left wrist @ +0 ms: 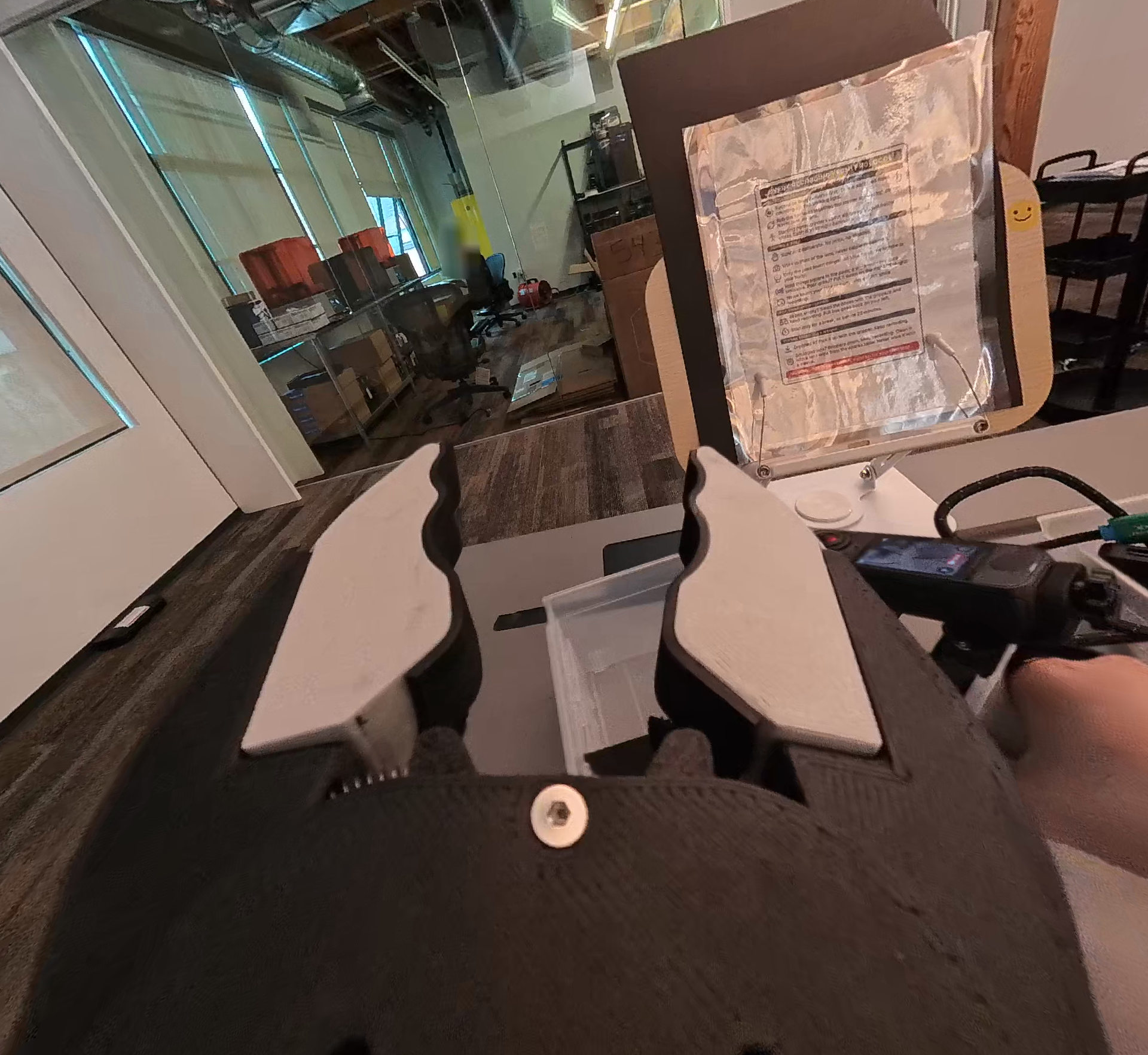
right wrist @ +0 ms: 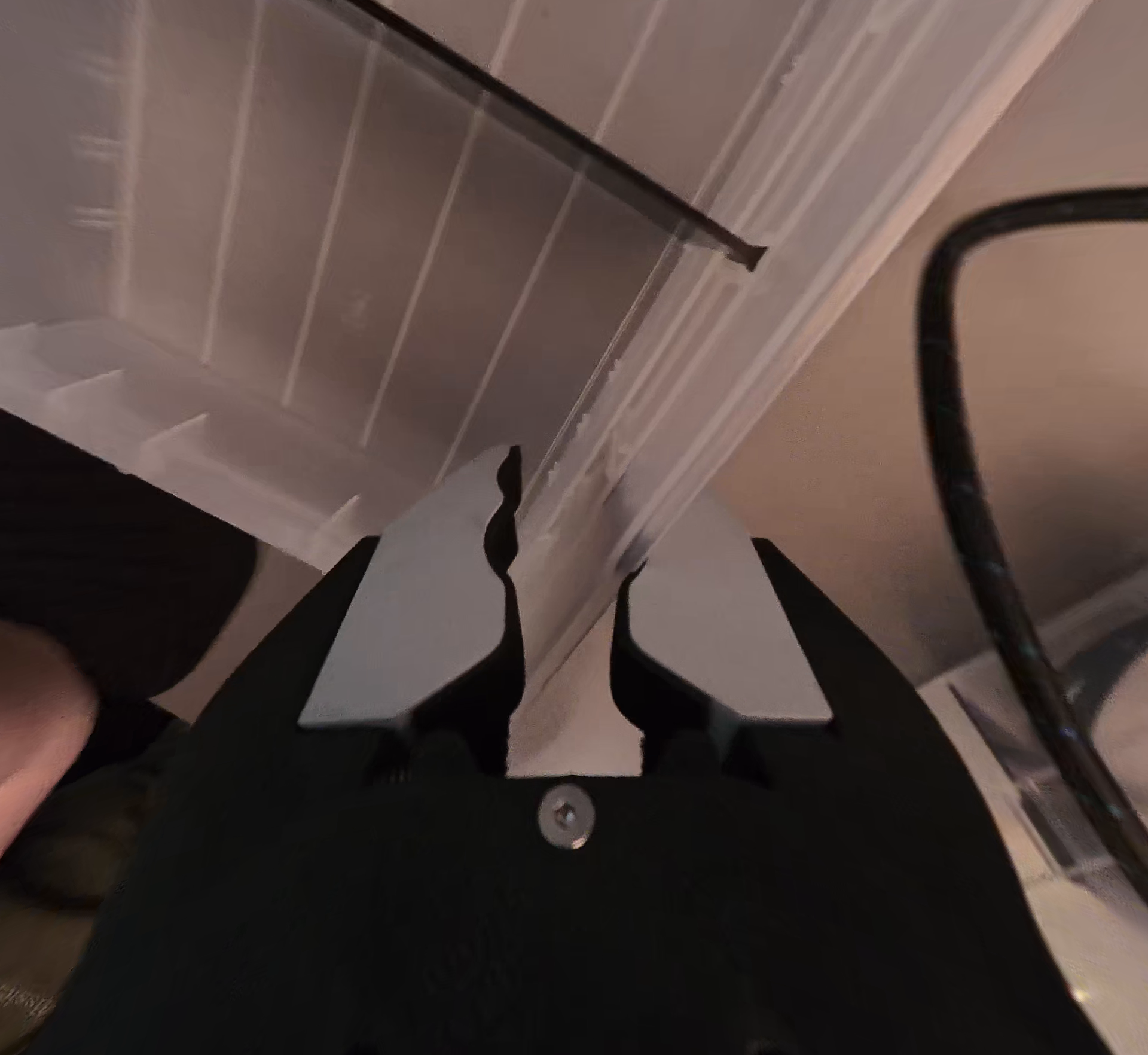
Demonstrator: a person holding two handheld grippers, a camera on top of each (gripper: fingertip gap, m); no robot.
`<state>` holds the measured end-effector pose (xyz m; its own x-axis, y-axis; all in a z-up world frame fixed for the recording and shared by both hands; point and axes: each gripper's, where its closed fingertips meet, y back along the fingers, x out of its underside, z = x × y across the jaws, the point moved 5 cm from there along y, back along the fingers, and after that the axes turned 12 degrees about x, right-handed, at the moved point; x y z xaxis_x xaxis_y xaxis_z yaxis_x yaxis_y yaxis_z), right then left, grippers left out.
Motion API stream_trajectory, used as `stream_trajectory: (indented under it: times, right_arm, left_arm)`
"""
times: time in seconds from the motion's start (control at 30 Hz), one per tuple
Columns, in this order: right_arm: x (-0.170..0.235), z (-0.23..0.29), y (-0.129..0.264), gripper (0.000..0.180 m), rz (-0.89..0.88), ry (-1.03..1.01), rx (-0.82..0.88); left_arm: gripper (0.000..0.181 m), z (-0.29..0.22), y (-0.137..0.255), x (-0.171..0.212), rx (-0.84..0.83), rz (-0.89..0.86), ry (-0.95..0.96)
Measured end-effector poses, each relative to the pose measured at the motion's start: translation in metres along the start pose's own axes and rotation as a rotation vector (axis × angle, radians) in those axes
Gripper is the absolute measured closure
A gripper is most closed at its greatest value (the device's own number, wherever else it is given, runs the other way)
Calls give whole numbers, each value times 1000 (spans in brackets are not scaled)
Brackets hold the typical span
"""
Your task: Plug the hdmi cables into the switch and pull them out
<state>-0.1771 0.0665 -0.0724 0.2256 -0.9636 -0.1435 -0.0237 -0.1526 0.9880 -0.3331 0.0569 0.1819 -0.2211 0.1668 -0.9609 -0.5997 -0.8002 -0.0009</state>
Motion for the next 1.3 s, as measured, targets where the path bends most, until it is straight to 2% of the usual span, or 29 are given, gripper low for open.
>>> stream_trajectory:
  times: [0.1,0.23,0.27,0.33,0.43,0.53,0.6,0.7,0.83,0.97,1.03,1.13,1.2,1.3]
  right_arm:
    - [-14,3,-4,154,-24,12,39]
    - [-25,-6,-28,142,97,-67,51]
    - [-25,-4,-31,145,131,-64,6]
    - [-28,4,-28,165,154,-72,-93]
    - [-33,4,-28,174,184,-59,-25]
    - [-39,11,-26,175,190,-28,-47]
    - [-44,21,-22,175,192,-12,-87]
    - [-57,38,-7,175,139,16,-169]
    - [-75,49,51,175,32,101,-232]
    - [-81,28,150,175,-96,157,-267]
    - [-74,4,203,175,-178,142,-298]
    - [-48,-56,273,175,-308,66,-305]
    - [-21,-107,308,175,-388,-26,-275]
    - [33,-193,339,175,-503,-201,-170]
  left_arm:
    - [112,-2,-3,2,13,15,2]
    - [112,-5,-6,6,27,52,-15]
    - [113,-5,-6,7,29,55,-18]
    - [113,-6,-6,6,36,56,-20]
    - [115,-7,-5,3,41,38,-10]
    - [114,-7,2,-3,47,8,40]
    - [114,-9,16,-15,64,-69,151]
    - [117,-19,51,-45,180,-305,293]
    - [116,-29,112,-76,214,-557,282]
    - [130,-27,175,-91,205,-932,312]
    - [135,-29,191,-92,249,-1032,340]
    - [133,-35,189,-93,314,-1034,371]
    - [130,-39,172,-91,358,-973,438]
    - [122,-65,118,-82,626,-783,628]
